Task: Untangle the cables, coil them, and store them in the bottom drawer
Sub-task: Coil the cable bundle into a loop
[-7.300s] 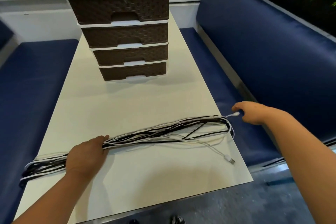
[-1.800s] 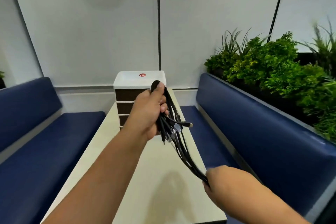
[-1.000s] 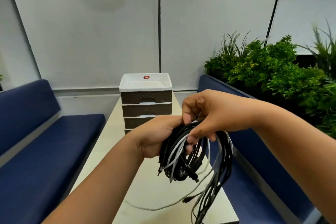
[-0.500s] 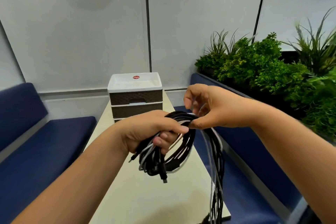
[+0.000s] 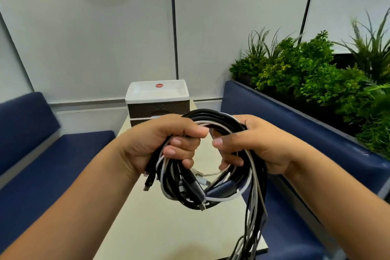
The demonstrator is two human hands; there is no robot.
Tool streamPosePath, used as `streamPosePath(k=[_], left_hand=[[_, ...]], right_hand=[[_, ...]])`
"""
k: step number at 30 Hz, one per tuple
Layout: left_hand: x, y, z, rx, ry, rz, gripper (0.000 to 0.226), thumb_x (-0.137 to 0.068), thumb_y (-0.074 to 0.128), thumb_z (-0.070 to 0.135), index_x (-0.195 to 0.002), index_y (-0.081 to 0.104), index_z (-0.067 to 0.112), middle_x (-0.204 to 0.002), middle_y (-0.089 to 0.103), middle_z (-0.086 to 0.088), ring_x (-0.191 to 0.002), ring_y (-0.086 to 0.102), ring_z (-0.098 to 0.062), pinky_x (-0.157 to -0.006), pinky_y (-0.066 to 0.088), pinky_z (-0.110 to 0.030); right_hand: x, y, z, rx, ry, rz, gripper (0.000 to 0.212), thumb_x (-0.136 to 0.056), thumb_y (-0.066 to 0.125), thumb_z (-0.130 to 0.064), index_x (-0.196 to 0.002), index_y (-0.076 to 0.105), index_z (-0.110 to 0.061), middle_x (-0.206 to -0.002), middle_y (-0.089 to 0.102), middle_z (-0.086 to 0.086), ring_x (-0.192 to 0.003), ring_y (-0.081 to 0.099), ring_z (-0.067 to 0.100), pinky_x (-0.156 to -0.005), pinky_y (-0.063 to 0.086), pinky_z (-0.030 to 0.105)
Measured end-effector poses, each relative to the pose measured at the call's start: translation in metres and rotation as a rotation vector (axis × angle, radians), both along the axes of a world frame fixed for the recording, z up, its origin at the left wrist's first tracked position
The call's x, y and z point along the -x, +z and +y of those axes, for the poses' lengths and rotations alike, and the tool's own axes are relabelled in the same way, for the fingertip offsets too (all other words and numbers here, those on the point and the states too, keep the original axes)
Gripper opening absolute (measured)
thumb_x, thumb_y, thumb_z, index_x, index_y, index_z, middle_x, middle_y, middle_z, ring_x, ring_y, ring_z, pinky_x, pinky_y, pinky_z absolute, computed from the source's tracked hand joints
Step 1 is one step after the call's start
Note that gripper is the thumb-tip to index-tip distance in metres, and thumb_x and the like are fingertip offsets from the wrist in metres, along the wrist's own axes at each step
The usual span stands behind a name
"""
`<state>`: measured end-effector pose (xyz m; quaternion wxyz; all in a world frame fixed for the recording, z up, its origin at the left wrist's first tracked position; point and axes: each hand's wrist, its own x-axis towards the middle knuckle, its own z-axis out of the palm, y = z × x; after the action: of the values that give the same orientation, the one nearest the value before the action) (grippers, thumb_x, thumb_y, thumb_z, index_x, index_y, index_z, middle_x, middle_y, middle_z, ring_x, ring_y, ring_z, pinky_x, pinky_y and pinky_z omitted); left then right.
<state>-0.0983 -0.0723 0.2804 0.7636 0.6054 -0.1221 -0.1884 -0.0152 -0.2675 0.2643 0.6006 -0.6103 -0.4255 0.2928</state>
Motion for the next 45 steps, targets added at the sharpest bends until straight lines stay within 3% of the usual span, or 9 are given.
streamPosePath(k=[8,12,18,22,26,30,37,40,45], left_hand=[[-0.001,-0.014,0.005,-0.078,0.134,-0.157,0.019,-0.074,0.068,0.014,-0.072,0.049,0.010,-0.048,0.038,0.005,-0.039,0.042,-0.006,-0.059,0.051,-0.026],[-0.001,-0.031,0.013,-0.106,0.279,-0.340,0.009,-0.065,0.071,0.020,-0.071,0.067,0.014,-0.055,0.049,0.001,-0.074,0.066,-0.021,-0.086,0.054,-0.033],[0.010,-0.066,0.019,0.131,0.207,-0.277,0.038,-0.064,0.084,0.023,-0.098,0.069,0.013,-0.078,0.061,-0.004,-0.104,0.063,-0.028,-0.083,0.053,-0.041],[0.008,-0.069,-0.006,0.284,0.388,-0.225,0.020,-0.074,0.075,0.020,-0.077,0.061,0.008,-0.060,0.049,0.000,-0.071,0.064,-0.019,-0.094,0.052,-0.047],[0.010,-0.053,-0.014,0.350,0.509,-0.139,0.029,-0.078,0.057,0.013,-0.051,0.046,0.014,-0.048,0.034,0.003,-0.045,0.043,-0.010,-0.068,0.056,-0.032],[0.014,-0.036,-0.003,0.284,0.522,-0.138,0.031,-0.075,0.057,0.015,-0.047,0.044,0.017,-0.046,0.032,0.004,-0.039,0.039,-0.008,-0.054,0.051,-0.027],[0.010,-0.055,-0.013,0.354,0.487,-0.222,0.026,-0.074,0.059,0.011,-0.052,0.044,0.015,-0.045,0.035,0.005,-0.041,0.040,-0.008,-0.056,0.049,-0.026],[0.010,-0.070,0.000,0.258,0.335,-0.320,0.018,-0.071,0.072,0.016,-0.073,0.056,0.008,-0.056,0.050,0.000,-0.061,0.059,-0.014,-0.078,0.056,-0.038],[0.016,-0.061,0.049,-0.379,0.130,-0.401,0.101,-0.066,0.082,0.055,-0.146,0.036,0.012,-0.146,0.046,-0.015,-0.137,0.038,-0.028,-0.111,0.022,-0.066]], right_hand=[[0.004,0.009,0.007,0.035,-0.147,-0.070,0.021,-0.088,0.063,-0.001,-0.071,0.055,-0.011,-0.056,0.030,0.006,-0.042,0.029,0.017,-0.051,0.043,0.031],[0.014,0.000,0.014,-0.056,-0.214,0.003,0.017,-0.088,0.064,-0.001,-0.075,0.062,-0.012,-0.057,0.029,0.007,-0.044,0.027,0.017,-0.048,0.035,0.029],[0.015,-0.007,0.018,-0.159,-0.296,0.091,0.019,-0.089,0.058,0.000,-0.074,0.057,-0.010,-0.054,0.025,0.003,-0.042,0.023,0.016,-0.043,0.034,0.026],[0.013,-0.011,0.021,-0.196,-0.311,0.126,0.018,-0.089,0.058,0.001,-0.075,0.058,-0.010,-0.054,0.024,0.003,-0.041,0.023,0.015,-0.043,0.034,0.025],[0.010,-0.020,0.023,-0.243,-0.215,0.192,0.009,-0.084,0.064,-0.006,-0.077,0.058,-0.009,-0.054,0.030,0.003,-0.040,0.033,0.015,-0.047,0.043,0.028],[0.012,-0.034,0.021,-0.277,-0.065,0.232,0.008,-0.083,0.061,-0.008,-0.078,0.054,-0.006,-0.058,0.050,0.005,-0.056,0.061,0.021,-0.080,0.050,0.048],[0.018,-0.038,0.026,-0.370,-0.128,0.305,0.023,-0.086,0.057,-0.003,-0.069,0.047,-0.015,-0.056,0.027,0.001,-0.036,0.028,0.009,-0.043,0.032,0.024],[0.014,-0.028,0.018,-0.289,-0.109,0.179,0.019,-0.085,0.055,-0.001,-0.071,0.050,-0.013,-0.058,0.026,0.005,-0.037,0.026,0.012,-0.043,0.032,0.024],[0.011,-0.016,0.009,-0.107,-0.046,0.048,0.015,-0.083,0.054,0.001,-0.076,0.056,-0.012,-0.062,0.022,0.016,-0.039,0.026,0.015,-0.045,0.031,0.026]])
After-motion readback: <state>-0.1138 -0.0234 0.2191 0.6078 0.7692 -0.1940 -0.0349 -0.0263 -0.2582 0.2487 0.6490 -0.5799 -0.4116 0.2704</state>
